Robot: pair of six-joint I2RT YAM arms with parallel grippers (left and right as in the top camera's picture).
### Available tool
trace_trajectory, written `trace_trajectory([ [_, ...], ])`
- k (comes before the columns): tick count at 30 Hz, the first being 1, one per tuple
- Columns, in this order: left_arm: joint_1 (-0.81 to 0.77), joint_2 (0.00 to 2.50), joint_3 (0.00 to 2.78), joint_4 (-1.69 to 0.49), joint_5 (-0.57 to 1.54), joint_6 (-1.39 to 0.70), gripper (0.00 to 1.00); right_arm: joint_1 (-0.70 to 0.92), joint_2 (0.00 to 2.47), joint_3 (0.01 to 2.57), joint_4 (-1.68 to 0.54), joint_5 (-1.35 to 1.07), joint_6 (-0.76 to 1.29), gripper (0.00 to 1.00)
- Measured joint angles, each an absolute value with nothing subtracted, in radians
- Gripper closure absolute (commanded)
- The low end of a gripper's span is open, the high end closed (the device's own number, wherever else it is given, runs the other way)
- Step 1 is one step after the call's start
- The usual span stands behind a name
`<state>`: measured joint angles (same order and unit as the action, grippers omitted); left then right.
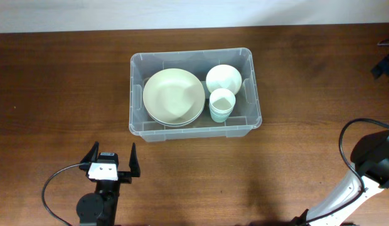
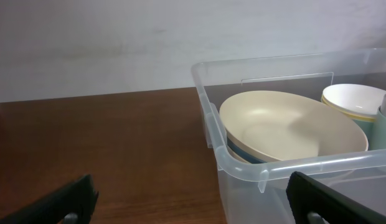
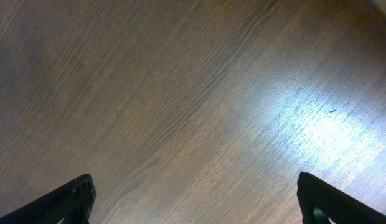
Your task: Pack container
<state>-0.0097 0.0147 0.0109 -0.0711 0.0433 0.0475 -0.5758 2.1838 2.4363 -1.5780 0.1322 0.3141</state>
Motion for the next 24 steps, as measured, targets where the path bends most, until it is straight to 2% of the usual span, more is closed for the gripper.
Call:
trace_trajectory([
  [7,-0.010,0.015,0.011,-0.071,0.043,0.047,0.01,-0.557,2.175,2.436,-1.512,0.102,0.314,0.01],
  [13,-0.010,0.015,0.011,-0.071,0.040,0.047,0.01,-0.456,2.041,2.367,-1.302,0.096,0.314,0.01],
  [18,-0.010,0.015,0.011,-0.071,0.040,0.047,0.01,-0.352,1.751,2.088,-0.983,0.085,0.314,0.01],
  [24,-0.010,0.015,0.011,-0.071,0.039,0.047,0.01,-0.269,1.470,1.776,-0.783,0.085,0.232,0.01],
])
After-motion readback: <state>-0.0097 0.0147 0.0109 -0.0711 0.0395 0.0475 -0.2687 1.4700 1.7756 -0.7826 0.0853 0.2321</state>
